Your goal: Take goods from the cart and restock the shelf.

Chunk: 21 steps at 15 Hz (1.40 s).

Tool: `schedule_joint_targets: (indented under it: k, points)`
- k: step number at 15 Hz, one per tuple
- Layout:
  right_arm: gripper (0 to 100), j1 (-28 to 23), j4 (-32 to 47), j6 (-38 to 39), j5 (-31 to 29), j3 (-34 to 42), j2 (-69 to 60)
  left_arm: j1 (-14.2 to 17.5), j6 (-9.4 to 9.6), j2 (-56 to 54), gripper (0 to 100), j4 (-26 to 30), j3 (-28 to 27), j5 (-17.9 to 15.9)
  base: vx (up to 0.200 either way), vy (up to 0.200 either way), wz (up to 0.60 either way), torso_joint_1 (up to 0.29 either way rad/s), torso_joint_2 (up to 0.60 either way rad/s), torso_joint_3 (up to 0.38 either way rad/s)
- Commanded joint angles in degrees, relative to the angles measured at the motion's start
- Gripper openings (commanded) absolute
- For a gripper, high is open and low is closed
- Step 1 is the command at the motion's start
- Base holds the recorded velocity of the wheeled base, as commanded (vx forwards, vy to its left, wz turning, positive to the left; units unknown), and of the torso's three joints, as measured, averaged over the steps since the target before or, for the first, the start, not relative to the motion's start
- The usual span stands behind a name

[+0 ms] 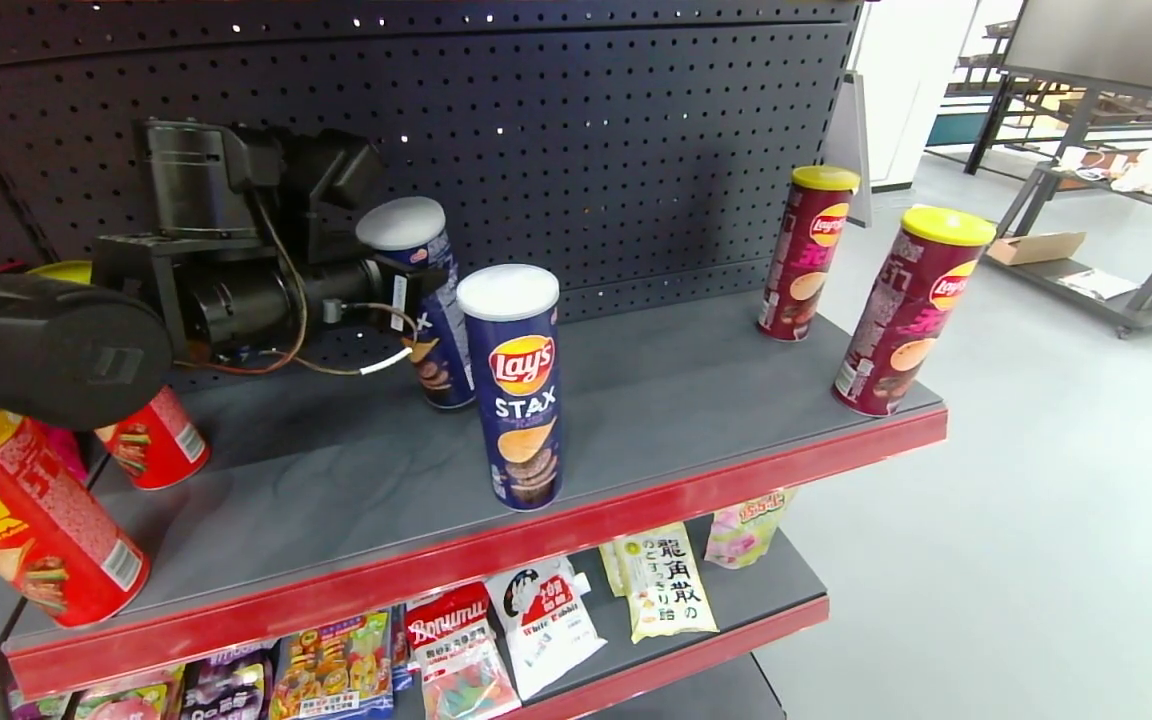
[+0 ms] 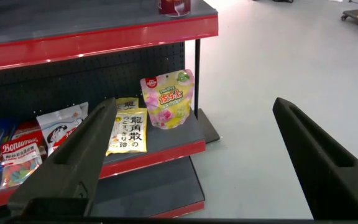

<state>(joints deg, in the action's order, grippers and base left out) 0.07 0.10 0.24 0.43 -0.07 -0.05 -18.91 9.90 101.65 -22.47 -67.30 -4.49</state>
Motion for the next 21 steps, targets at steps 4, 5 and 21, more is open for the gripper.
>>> schedule_joint_targets:
  k: [4, 5, 21]
  points:
    - [100, 0.0, 0.0, 0.0, 0.0, 0.1, 0.0, 0.0, -0.76, 2.4, 0, 2.6, -4.6, -0.9, 0.0, 0.0, 0.0, 0.0, 0.0, 0.0]
    - [100, 0.0, 0.0, 0.0, 0.0, 0.0, 0.0, 0.0, -0.76, 2.7, 0, 3.7, -5.4, -0.9, 0.0, 0.0, 0.0, 0.0, 0.0, 0.0]
    - [100, 0.0, 0.0, 0.0, -0.1, 0.0, 0.0, -2.7, -0.67, 7.3, 0, 3.7, -9.5, -1.1, 0.0, 0.0, 0.0, 0.0, 0.0, 0.0]
